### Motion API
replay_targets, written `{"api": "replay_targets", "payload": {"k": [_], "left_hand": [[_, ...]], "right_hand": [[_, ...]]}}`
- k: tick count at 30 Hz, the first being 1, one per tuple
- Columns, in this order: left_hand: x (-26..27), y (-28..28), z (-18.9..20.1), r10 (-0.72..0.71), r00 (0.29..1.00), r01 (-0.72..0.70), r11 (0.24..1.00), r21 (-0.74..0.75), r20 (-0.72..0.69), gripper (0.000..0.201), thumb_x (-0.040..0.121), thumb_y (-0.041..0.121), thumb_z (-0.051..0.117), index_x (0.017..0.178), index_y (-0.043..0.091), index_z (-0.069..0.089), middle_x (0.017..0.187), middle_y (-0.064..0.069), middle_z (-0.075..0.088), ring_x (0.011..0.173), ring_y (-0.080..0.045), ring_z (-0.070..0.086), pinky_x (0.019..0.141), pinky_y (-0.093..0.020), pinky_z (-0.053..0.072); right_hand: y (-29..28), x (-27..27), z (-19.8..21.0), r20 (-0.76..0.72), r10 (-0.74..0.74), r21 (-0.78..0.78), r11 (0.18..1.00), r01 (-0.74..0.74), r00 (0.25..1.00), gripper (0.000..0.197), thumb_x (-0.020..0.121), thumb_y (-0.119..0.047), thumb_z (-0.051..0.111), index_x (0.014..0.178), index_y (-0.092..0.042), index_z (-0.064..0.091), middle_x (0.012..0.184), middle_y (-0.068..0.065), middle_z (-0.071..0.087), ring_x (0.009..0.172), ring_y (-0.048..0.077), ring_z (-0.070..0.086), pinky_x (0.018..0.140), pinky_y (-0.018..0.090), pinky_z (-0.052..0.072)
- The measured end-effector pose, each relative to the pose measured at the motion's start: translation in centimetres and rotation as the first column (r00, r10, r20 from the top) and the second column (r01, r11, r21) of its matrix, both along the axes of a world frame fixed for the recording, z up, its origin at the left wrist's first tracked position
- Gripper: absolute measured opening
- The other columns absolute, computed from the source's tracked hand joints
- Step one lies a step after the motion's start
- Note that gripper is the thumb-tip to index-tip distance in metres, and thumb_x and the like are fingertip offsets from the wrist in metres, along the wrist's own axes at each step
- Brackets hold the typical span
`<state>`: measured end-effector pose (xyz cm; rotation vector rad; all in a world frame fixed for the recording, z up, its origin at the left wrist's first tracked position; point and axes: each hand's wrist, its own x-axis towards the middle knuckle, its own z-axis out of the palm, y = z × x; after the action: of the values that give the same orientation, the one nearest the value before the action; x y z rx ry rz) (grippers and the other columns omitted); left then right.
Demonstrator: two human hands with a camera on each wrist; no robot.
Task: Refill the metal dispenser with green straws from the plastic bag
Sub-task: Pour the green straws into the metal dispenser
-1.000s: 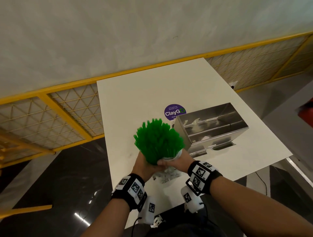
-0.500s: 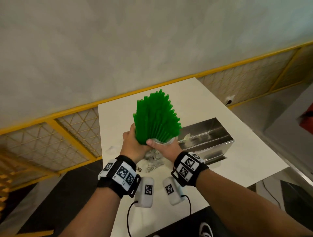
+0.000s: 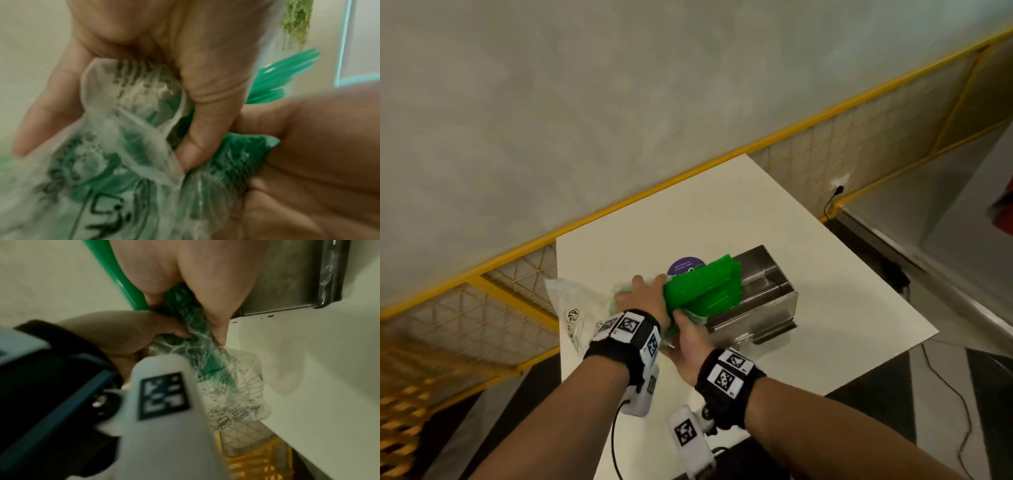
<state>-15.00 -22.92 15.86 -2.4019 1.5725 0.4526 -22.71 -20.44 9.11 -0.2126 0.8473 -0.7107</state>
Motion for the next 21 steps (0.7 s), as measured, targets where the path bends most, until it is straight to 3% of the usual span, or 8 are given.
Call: {"api": "replay_targets", "payload": {"k": [3,7,11,15,17,18,19,21], "left_hand": [[-1.6,-1.5,-0.2,0.001,0.997,-0.001,1.0,0.007,0.073,0.057,0.081,0.029,0.055,0.133,0.038,0.032,0.125,-0.007,0.036,0.112,-0.045,0.045,0.088,-0.046,0.046],[-2.7,-2.4,-0.7,0.004,0.991,-0.008,0.999,0.033,0.134,0.057,0.084,0.026,0.053,0.135,0.034,0.029,0.126,-0.007,0.04,0.113,-0.044,0.047,0.087,-0.045,0.046],[-3.2,-2.9,-1.4,-0.075,0.97,0.057,0.995,0.083,0.23,0.061,0.084,0.031,0.053,0.138,0.031,0.025,0.129,-0.009,0.042,0.113,-0.043,0.048,0.093,-0.048,0.045],[-4.2,-3.1,-1.8,-0.113,0.954,0.087,0.991,0.104,0.277,0.057,0.085,0.026,0.053,0.138,0.033,0.031,0.135,-0.009,0.037,0.121,-0.04,0.036,0.09,-0.047,0.047],[-5.2,-3.2,-2.2,-0.144,0.938,0.109,0.986,0.127,0.314,0.052,0.088,0.023,0.051,0.137,0.03,0.034,0.137,-0.01,0.035,0.123,-0.039,0.034,0.085,-0.046,0.05],[-5.8,-3.3,-2.3,-0.163,0.927,0.121,0.983,0.142,0.338,0.052,0.088,0.022,0.051,0.137,0.028,0.035,0.137,-0.011,0.034,0.123,-0.039,0.034,0.082,-0.045,0.051],[-6.2,-3.4,-2.4,-0.183,0.916,0.132,0.978,0.162,0.358,0.053,0.088,0.022,0.052,0.137,0.027,0.035,0.138,-0.011,0.034,0.123,-0.039,0.033,0.08,-0.044,0.052],[-6.5,-3.7,-2.5,-0.21,0.906,0.147,0.971,0.19,0.367,0.055,0.087,0.022,0.054,0.138,0.027,0.035,0.139,-0.011,0.033,0.124,-0.039,0.033,0.078,-0.042,0.052]], "right_hand": [[-1.7,-0.8,0.8,-0.028,0.033,0.06,0.998,-0.031,0.999,0.02,0.096,-0.019,0.042,0.105,-0.014,0.06,0.089,0.012,0.062,0.07,0.02,0.056,0.066,0.032,0.046],[-3.6,-2.9,1.7,-0.139,0.192,0.04,0.981,-0.188,0.972,0.018,0.096,-0.018,0.04,0.09,-0.014,0.056,0.084,0.008,0.059,0.072,0.02,0.057,0.068,0.034,0.049],[-4.3,-6.4,3.1,-0.148,0.326,0.025,0.945,-0.327,0.934,0.015,0.097,-0.018,0.044,0.096,-0.01,0.058,0.082,0.012,0.061,0.071,0.024,0.059,0.063,0.036,0.053],[-5.3,-11.3,4.2,-0.3,0.485,-0.07,0.848,-0.526,0.821,0.018,0.093,-0.023,0.055,0.1,-0.008,0.06,0.093,0.011,0.062,0.073,0.022,0.058,0.064,0.033,0.053],[-6.1,-13.3,4.4,-0.556,0.415,-0.223,0.76,-0.61,0.72,0.016,0.091,-0.023,0.058,0.089,-0.008,0.061,0.083,0.007,0.061,0.061,0.015,0.054,0.058,0.027,0.047],[-6.6,-14.2,4.5,-0.706,0.283,-0.329,0.68,-0.655,0.649,0.014,0.09,-0.022,0.06,0.083,-0.01,0.059,0.076,0.004,0.058,0.058,0.012,0.051,0.057,0.026,0.043],[-7.1,-15.0,4.5,-0.826,0.108,-0.408,0.563,-0.719,0.553,0.012,0.088,-0.023,0.062,0.081,-0.014,0.058,0.074,0.0,0.056,0.06,0.01,0.05,0.061,0.024,0.041],[-8.1,-15.7,4.6,-0.912,-0.168,-0.409,0.292,-0.865,0.374,0.02,0.084,-0.023,0.064,0.102,-0.016,0.057,0.092,0.0,0.056,0.083,0.014,0.053,0.074,0.024,0.041]]}}
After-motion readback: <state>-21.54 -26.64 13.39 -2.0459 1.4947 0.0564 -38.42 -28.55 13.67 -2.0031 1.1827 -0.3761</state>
